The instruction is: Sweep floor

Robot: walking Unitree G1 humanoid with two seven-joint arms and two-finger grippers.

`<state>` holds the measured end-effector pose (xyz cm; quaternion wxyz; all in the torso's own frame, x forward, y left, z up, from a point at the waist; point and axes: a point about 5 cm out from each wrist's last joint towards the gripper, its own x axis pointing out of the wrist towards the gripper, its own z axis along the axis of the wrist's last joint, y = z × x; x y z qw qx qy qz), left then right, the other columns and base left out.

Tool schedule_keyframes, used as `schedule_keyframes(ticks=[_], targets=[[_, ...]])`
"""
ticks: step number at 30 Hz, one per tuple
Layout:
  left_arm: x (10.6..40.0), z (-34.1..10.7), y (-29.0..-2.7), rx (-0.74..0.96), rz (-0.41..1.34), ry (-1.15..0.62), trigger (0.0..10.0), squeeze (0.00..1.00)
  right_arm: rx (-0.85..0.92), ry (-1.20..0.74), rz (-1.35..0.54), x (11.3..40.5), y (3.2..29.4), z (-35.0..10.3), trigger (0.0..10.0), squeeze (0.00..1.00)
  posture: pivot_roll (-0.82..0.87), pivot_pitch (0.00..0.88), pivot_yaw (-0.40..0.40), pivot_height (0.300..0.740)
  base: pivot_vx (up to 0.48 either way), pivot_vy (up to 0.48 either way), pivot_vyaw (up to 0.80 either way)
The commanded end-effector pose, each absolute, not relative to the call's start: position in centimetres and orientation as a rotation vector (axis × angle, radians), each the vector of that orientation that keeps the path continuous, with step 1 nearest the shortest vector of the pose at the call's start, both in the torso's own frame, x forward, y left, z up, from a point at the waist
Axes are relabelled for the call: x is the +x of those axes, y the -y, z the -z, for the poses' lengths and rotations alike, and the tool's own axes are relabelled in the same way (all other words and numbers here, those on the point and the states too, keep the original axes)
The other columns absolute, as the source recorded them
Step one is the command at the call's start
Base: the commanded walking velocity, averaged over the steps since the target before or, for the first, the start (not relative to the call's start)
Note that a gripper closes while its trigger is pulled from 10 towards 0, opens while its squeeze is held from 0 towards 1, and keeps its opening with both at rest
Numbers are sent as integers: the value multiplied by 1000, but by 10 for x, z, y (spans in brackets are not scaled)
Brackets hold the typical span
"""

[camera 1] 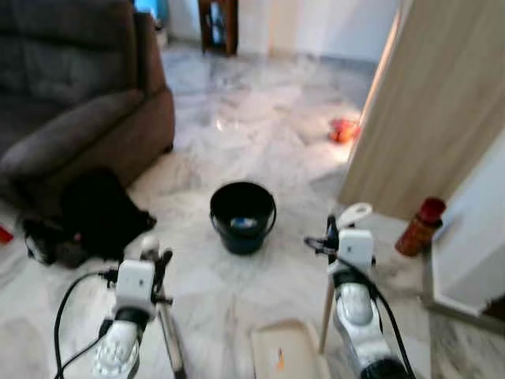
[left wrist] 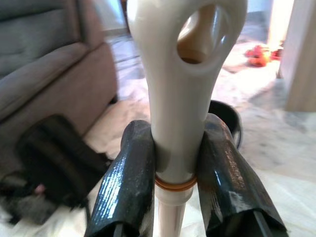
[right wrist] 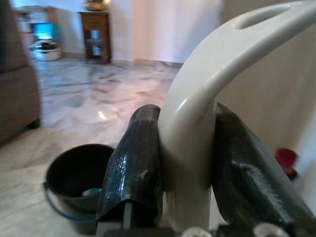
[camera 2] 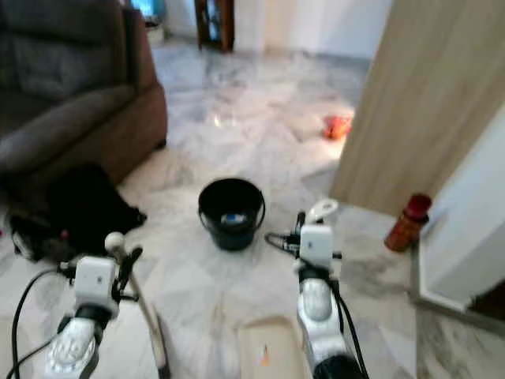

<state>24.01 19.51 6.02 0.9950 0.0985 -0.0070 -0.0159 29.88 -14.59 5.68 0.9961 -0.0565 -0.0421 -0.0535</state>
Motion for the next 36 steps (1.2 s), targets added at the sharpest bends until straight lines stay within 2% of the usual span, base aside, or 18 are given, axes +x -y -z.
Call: schedule_keyframes(ticks=[1,26,32,36], targets=[[245,-70,-194,205,34,59,10000,0,-105,104,111,303,146,-63,10000,0,183,51,4,740,0,0,-800],[248,-70,-195,233,38,51,10000,0,-109,93,118,304,147,-62,10000,0,193,58,7,740,0,0,-800],[248,-70,-193,239,36,52,10000,0,-112,95,119,305,148,-63,10000,0,188,60,4,740,0,-380,-800],[248,-70,-193,238,33,51,10000,0,-112,93,120,305,148,-63,10000,0,192,58,4,740,0,0,-800]])
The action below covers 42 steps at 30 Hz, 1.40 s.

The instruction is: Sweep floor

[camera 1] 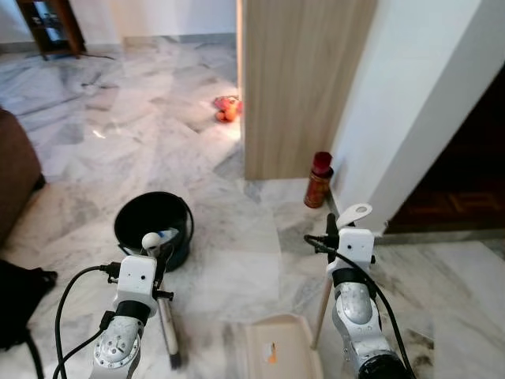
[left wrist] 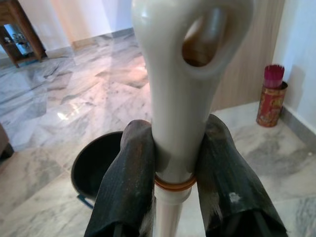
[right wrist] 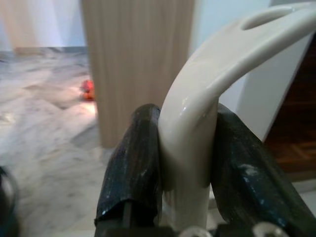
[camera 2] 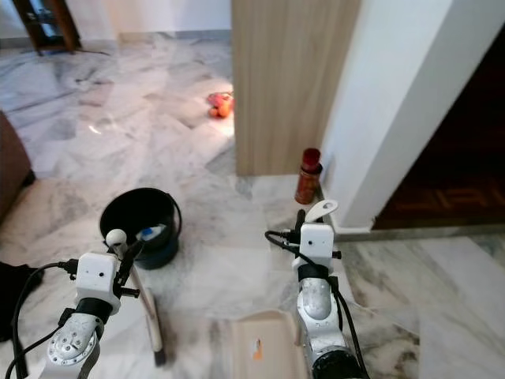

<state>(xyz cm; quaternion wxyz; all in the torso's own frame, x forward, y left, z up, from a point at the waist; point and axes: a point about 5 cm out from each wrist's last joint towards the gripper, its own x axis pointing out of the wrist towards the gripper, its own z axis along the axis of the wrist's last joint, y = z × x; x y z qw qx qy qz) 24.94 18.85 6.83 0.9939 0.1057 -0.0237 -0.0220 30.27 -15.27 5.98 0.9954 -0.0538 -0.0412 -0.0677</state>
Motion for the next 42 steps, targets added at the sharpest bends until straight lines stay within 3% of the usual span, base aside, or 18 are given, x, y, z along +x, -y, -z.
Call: schedule_keyframes(ticks=[1,42], targets=[[249,-70,-193,238,34,51,10000,0,-112,92,120,305,148,-63,10000,0,192,56,5,740,0,0,-800],[255,-72,-193,248,49,70,10000,0,-110,89,141,304,150,-61,10000,0,185,0,5,740,0,0,-800]])
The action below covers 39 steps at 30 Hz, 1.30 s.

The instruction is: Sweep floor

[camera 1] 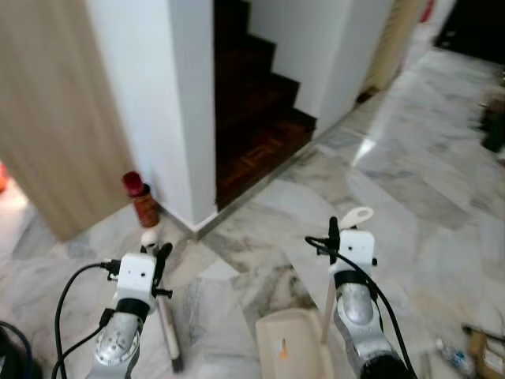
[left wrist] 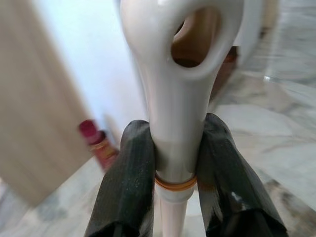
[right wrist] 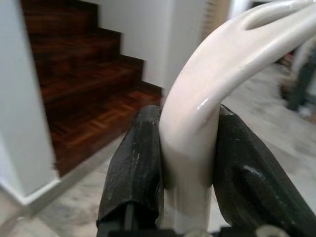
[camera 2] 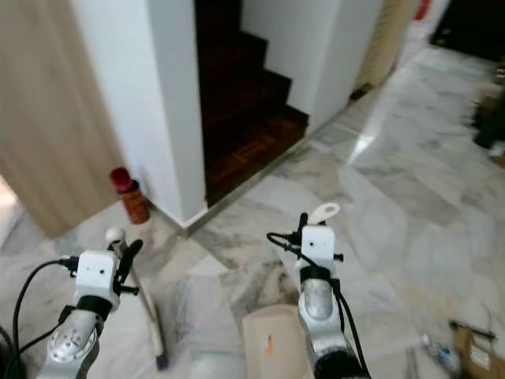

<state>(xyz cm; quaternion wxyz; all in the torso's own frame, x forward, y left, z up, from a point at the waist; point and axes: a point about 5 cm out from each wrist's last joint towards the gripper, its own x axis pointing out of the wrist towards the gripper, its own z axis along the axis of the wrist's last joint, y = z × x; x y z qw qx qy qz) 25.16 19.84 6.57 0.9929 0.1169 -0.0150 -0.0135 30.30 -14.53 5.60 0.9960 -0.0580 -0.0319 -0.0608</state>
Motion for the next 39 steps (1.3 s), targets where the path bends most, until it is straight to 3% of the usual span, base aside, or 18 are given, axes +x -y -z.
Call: schedule_keyframes(ticks=[1,39], targets=[[255,-73,-193,248,48,71,10000,0,-109,89,141,304,150,-61,10000,0,186,1,5,740,0,0,-800],[260,-75,-191,226,30,82,10000,0,-109,97,147,307,151,-64,10000,0,167,34,-4,740,0,0,-800]])
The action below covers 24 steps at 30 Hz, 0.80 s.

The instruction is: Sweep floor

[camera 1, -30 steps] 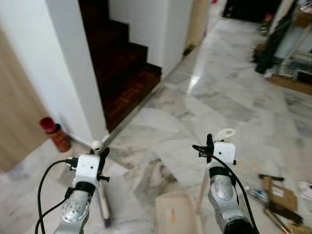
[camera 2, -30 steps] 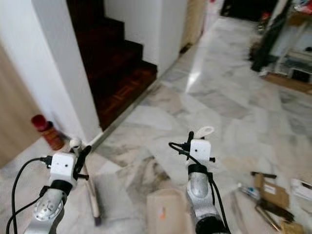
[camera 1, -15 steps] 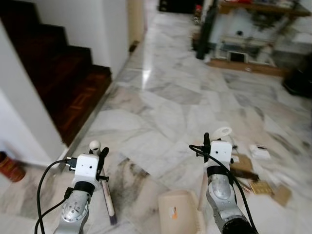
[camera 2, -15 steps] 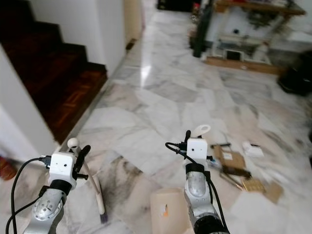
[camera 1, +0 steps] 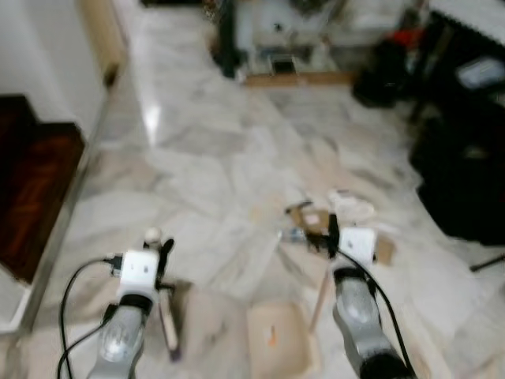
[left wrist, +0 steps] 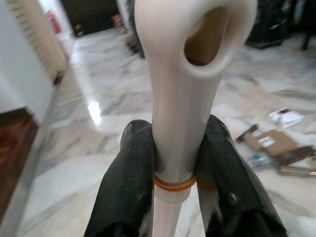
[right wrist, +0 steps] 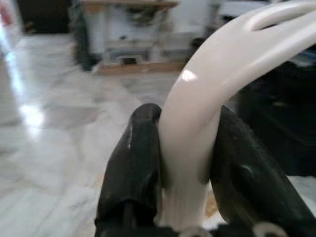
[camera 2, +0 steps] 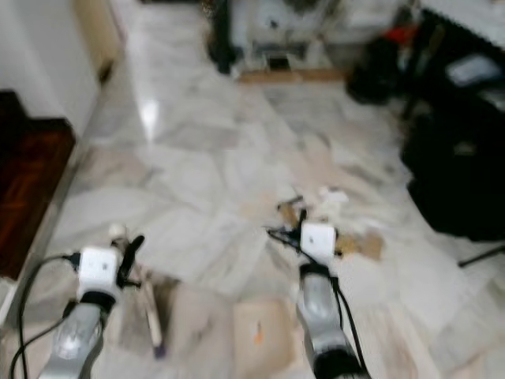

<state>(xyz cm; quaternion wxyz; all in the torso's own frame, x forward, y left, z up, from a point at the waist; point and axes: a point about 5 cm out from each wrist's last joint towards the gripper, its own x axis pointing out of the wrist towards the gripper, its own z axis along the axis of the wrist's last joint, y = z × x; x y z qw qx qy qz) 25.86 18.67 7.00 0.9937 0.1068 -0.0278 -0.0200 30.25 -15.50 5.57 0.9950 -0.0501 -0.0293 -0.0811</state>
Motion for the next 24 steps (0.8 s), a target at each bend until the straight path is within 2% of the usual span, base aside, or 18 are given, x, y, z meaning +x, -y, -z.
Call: schedule_keyframes(ticks=[1,6,20,24], targets=[[261,-76,-191,226,31,83,10000,0,-109,98,147,308,151,-65,10000,0,165,33,-3,740,0,0,-800],[262,-76,-191,227,36,86,10000,0,-106,102,150,308,149,-65,10000,0,162,33,1,740,0,0,-800],[265,-78,-193,225,28,86,10000,0,-91,106,147,309,146,-66,10000,0,162,29,3,740,0,0,0],[265,-78,-192,222,32,86,10000,0,-84,103,153,310,148,-67,10000,0,155,35,2,740,0,0,-800]])
